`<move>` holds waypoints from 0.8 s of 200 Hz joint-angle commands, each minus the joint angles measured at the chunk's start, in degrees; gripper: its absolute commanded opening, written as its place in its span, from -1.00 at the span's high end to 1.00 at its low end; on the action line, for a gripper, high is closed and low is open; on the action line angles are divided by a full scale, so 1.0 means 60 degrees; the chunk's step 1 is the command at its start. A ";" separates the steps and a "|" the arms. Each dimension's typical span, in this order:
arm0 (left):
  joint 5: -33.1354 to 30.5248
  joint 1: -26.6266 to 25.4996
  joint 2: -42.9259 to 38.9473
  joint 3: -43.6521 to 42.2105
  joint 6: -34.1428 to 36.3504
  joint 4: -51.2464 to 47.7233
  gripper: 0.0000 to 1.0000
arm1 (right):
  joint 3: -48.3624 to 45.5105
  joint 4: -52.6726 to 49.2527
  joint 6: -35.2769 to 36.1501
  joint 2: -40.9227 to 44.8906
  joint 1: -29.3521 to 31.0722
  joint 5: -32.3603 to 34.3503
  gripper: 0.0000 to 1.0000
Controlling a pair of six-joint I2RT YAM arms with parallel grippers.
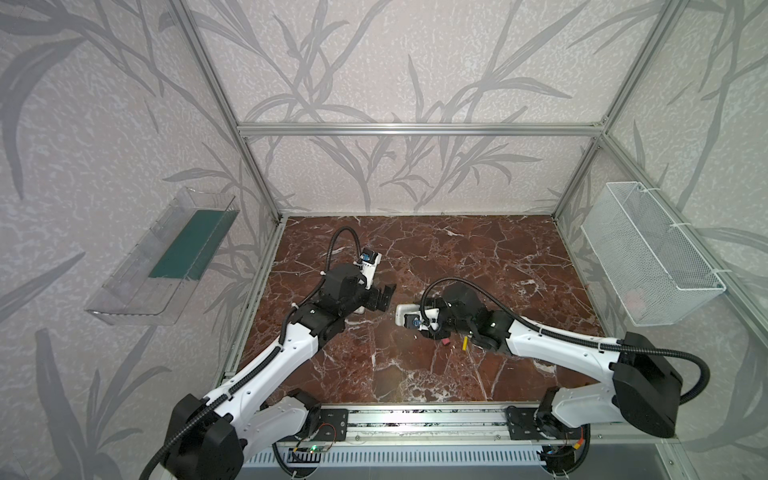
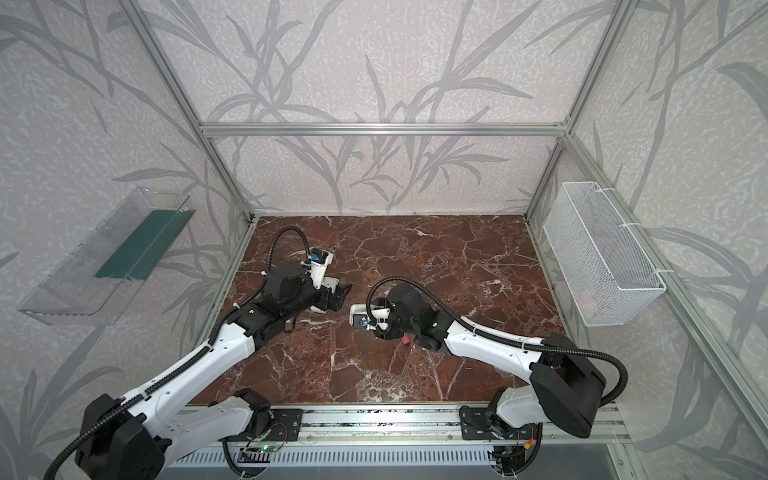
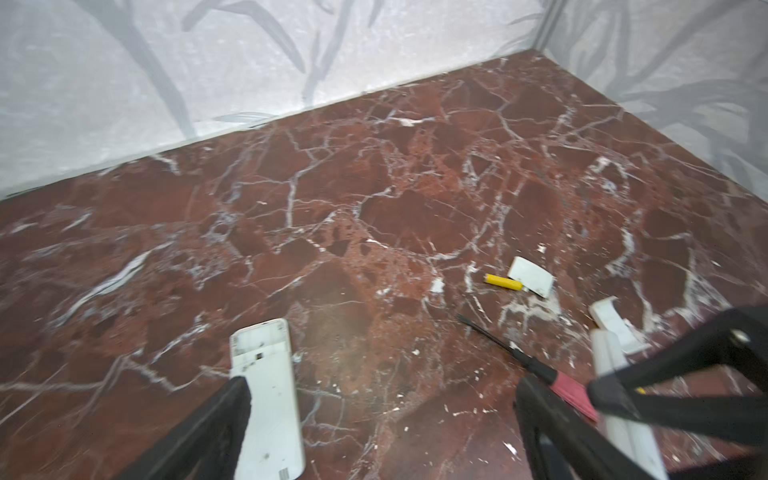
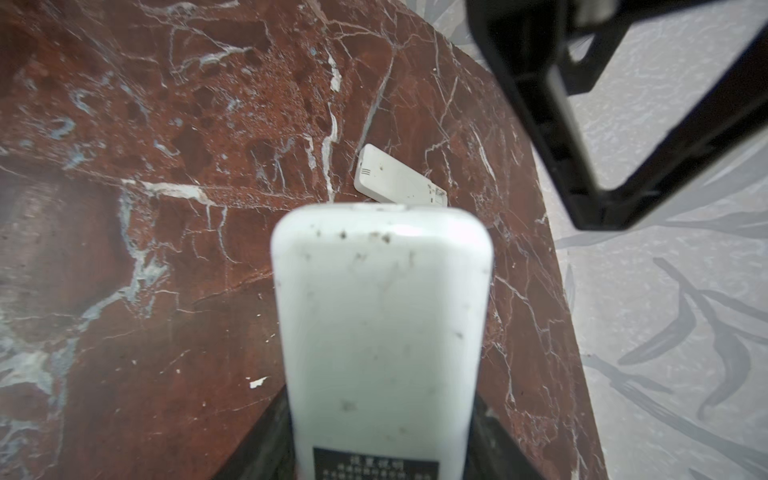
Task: Unload the batteries from the remote control
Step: 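Open the left gripper and draw it back while the right gripper holds the remote, then lower the remote flat onto the table with the right gripper and release it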
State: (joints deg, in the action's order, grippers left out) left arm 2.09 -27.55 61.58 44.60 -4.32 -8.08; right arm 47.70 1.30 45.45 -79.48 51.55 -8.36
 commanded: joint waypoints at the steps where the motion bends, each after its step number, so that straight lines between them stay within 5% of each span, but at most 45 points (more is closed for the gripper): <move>1: -0.2464 0.0080 -0.0045 0.0605 -0.0654 -0.0958 -0.99 | 0.0790 -0.1666 -0.0752 -0.0317 0.0034 -0.0886 0.21; 71: -0.3303 0.0096 -0.0471 0.0290 -0.0091 -0.1309 -0.99 | 0.1933 -0.2737 -0.1933 -0.1742 0.0051 -0.1224 0.17; 160: -0.2835 0.0096 -0.0832 0.0183 0.0309 -0.1698 -0.99 | 0.4252 -0.5304 -0.2077 -0.4272 0.0222 -0.1284 0.11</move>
State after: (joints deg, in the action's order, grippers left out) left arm -15.14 -27.24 56.97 46.24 -2.94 -16.27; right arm 70.06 -22.96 33.08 -102.28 52.01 -16.08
